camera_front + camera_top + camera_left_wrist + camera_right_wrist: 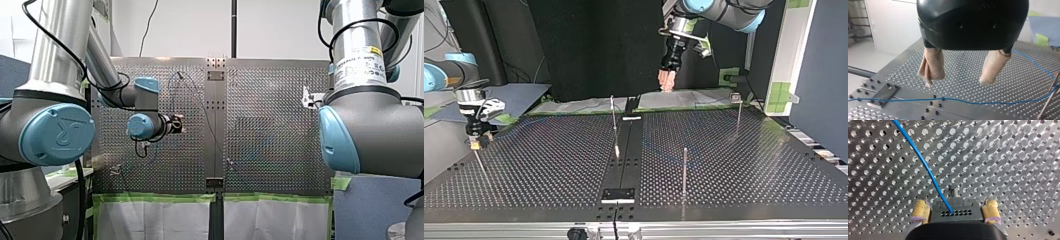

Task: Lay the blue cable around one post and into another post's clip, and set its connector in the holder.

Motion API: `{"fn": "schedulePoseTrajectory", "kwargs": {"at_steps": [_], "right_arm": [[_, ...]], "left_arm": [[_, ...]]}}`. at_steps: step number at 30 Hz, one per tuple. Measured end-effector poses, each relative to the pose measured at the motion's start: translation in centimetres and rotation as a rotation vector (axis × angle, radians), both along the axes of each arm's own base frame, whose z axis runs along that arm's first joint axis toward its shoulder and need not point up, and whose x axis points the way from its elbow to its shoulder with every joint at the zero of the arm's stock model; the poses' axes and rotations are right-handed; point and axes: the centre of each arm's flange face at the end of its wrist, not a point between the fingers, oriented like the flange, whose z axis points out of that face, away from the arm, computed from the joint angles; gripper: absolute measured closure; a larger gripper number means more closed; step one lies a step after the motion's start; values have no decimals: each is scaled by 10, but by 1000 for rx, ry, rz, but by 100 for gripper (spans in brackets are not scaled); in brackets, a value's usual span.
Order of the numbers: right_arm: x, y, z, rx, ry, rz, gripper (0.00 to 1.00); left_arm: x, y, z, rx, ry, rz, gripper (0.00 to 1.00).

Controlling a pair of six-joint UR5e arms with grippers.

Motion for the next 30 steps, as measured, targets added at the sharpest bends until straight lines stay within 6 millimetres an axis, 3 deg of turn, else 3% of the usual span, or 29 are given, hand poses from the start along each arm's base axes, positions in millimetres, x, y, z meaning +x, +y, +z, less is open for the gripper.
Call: {"fn": "schedulePoseTrajectory", "kwargs": {"at_steps": [12, 30], "right_arm": [[1, 0, 0, -3, 3, 1, 0], [2, 0, 1, -5, 1, 11, 0]], "left_arm": [[-6, 13, -8, 58, -22, 68, 0], [-7, 15, -9, 65, -21, 75, 0]]}}
